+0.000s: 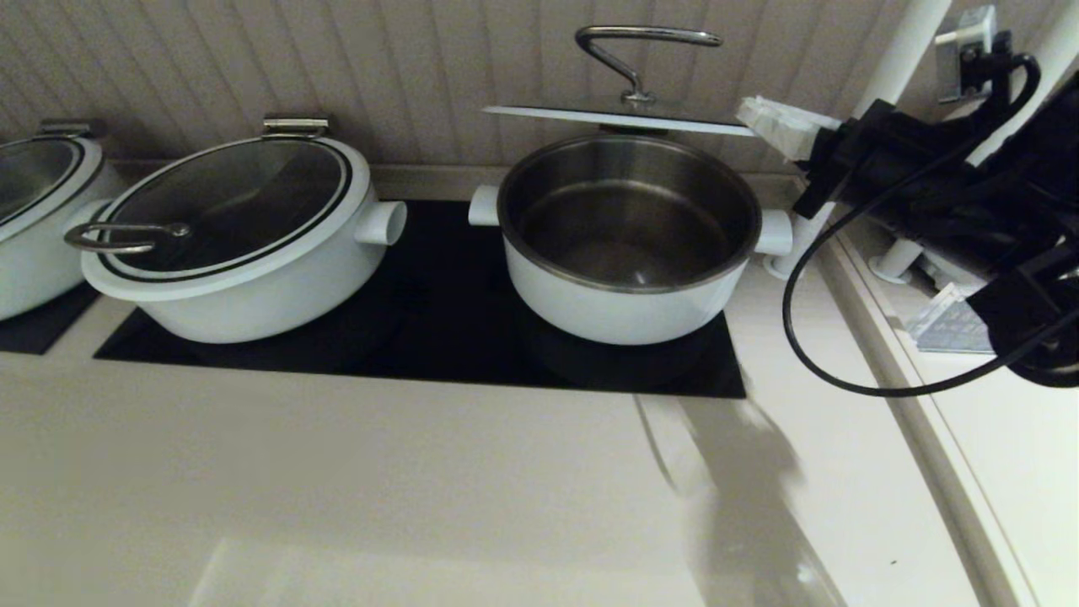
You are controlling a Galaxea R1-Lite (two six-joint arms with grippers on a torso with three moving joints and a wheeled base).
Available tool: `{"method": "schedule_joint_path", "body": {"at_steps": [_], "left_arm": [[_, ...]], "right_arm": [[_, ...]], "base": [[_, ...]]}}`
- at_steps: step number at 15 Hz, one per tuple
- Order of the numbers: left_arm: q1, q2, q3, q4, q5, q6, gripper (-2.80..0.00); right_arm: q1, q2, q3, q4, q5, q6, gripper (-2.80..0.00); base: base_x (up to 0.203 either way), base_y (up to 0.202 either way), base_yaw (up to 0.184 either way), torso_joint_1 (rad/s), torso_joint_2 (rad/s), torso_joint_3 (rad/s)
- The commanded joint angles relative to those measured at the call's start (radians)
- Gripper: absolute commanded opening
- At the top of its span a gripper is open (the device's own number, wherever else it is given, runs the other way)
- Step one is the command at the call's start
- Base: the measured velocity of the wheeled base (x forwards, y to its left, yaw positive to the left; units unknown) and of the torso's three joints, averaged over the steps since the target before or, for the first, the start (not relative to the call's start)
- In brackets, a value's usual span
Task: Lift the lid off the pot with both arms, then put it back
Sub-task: Close the pot lid
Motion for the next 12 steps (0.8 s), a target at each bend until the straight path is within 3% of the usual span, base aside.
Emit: {"method": "schedule_joint_path", "body": {"at_steps": [1, 12], "left_arm": [[0.0, 0.0, 0.0, -0.001, 0.001, 0.0, -2.8], [0.0, 0.0, 0.0, -0.001, 0.0, 0.0, -2.8]], "right_arm": [[0.013, 0.005, 0.011, -0.007, 0.003, -0.001, -2.8], [0.027, -0.003, 0.073, -0.022, 0.003, -0.004, -2.8]], "base": [[0.0, 0.0, 0.0, 0.0, 0.0, 0.0], [0.0, 0.0, 0.0, 0.0, 0.0, 0.0]]}}
